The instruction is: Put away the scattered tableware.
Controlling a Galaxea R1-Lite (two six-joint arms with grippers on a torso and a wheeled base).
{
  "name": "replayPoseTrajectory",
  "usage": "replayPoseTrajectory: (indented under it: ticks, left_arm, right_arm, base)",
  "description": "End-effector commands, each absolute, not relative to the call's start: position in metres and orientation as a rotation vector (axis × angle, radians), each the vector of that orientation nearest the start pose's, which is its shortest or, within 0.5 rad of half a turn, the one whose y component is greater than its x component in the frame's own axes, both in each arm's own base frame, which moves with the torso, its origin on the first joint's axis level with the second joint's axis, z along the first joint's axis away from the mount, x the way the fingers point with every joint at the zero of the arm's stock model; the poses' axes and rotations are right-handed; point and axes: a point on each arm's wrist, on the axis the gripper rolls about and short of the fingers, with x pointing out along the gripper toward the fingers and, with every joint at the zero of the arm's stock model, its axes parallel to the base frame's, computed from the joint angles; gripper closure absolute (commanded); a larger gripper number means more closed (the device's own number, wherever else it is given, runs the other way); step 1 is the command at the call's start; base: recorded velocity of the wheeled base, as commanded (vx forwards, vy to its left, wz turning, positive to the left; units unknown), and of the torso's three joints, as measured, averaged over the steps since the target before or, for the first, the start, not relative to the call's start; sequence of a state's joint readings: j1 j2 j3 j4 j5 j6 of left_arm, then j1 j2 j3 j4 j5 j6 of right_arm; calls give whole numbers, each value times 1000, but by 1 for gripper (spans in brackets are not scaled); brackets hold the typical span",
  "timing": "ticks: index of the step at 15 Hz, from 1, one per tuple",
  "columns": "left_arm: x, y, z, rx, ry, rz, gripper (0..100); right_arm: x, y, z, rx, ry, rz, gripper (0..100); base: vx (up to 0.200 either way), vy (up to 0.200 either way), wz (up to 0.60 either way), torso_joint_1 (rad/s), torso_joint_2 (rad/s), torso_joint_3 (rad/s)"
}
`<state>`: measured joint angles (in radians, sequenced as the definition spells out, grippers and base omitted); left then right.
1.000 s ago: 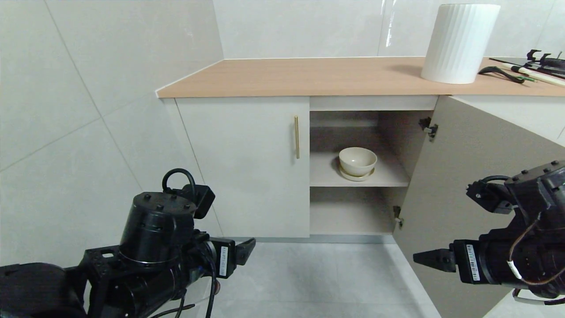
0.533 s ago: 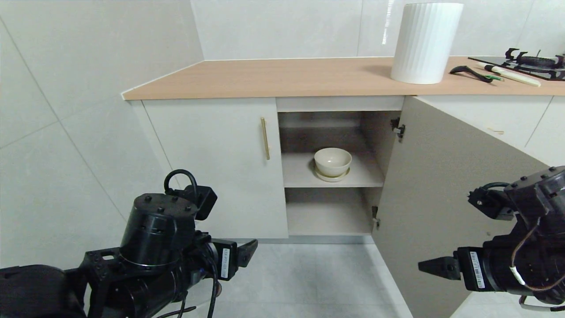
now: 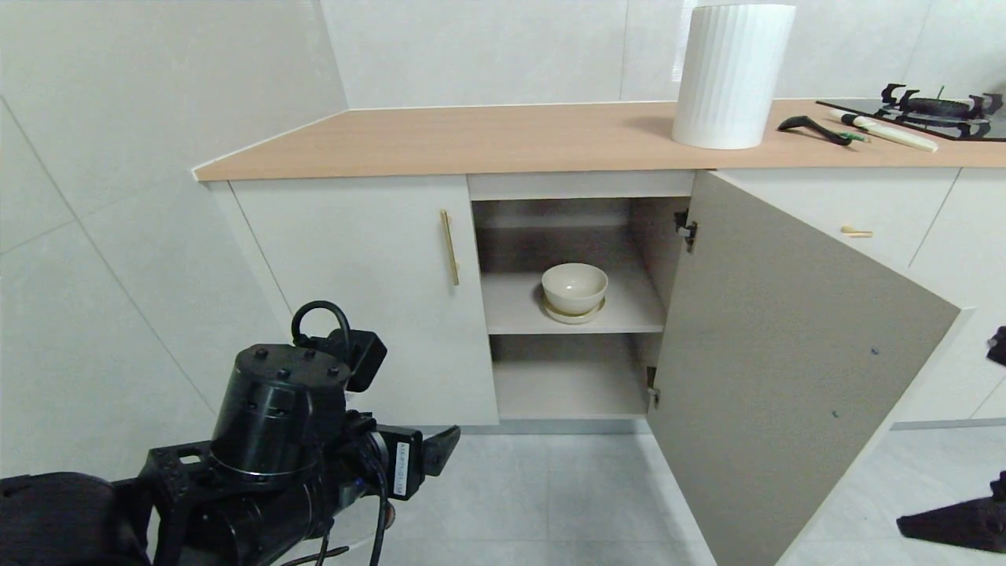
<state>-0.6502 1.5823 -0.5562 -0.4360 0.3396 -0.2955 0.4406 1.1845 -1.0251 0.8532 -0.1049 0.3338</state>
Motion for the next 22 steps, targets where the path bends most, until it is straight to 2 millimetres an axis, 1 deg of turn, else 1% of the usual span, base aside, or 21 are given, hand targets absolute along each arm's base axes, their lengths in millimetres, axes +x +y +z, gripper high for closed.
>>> replayPoseTrajectory:
  ticks: [1, 4, 6, 7, 11, 12, 13, 15, 18, 19, 22]
  left_arm:
    - [198, -140, 133, -7, 558, -218, 0]
    - [198, -141, 132, -5, 562, -217, 0]
    - [198, -141, 132, -4, 564, -218, 0]
    - [198, -141, 132, -5, 563, -219, 0]
    - [198, -141, 132, -4, 564, -217, 0]
    - [198, -141, 132, -4, 564, -217, 0]
    - [198, -141, 132, -4, 564, -218, 0]
    - [198, -141, 132, -4, 564, -218, 0]
    - [198, -141, 132, -6, 564, -218, 0]
    - [198, -141, 132, -7, 563, -218, 0]
    - [198, -141, 132, -7, 563, -218, 0]
  right_arm:
    - [124, 27, 250, 77, 953, -14, 0]
    - [141, -7, 253, 99, 859, -178, 0]
    - [153, -28, 251, 129, 842, -254, 0]
    - [155, -30, 250, 130, 841, -261, 0]
    - [192, -49, 233, 169, 860, -323, 0]
    - [199, -51, 229, 185, 856, -331, 0]
    - [212, -54, 220, 222, 844, -347, 0]
    - [230, -57, 205, 262, 809, -361, 0]
    - [244, -57, 191, 295, 792, -363, 0]
    - [248, -49, 188, 305, 803, -344, 0]
    - [247, -36, 182, 291, 828, -297, 0]
  base:
    - [0, 0, 0, 0, 0, 0]
    - [0, 0, 0, 0, 0, 0]
    - [0, 0, 0, 0, 0, 0]
    - [0, 0, 0, 0, 0, 0]
    - [0, 0, 0, 0, 0, 0]
    - [0, 0, 0, 0, 0, 0]
    - [0, 0, 0, 0, 0, 0]
    - [0, 0, 0, 0, 0, 0]
    - [0, 0, 0, 0, 0, 0]
    - [0, 0, 0, 0, 0, 0]
    - [0, 0, 0, 0, 0, 0]
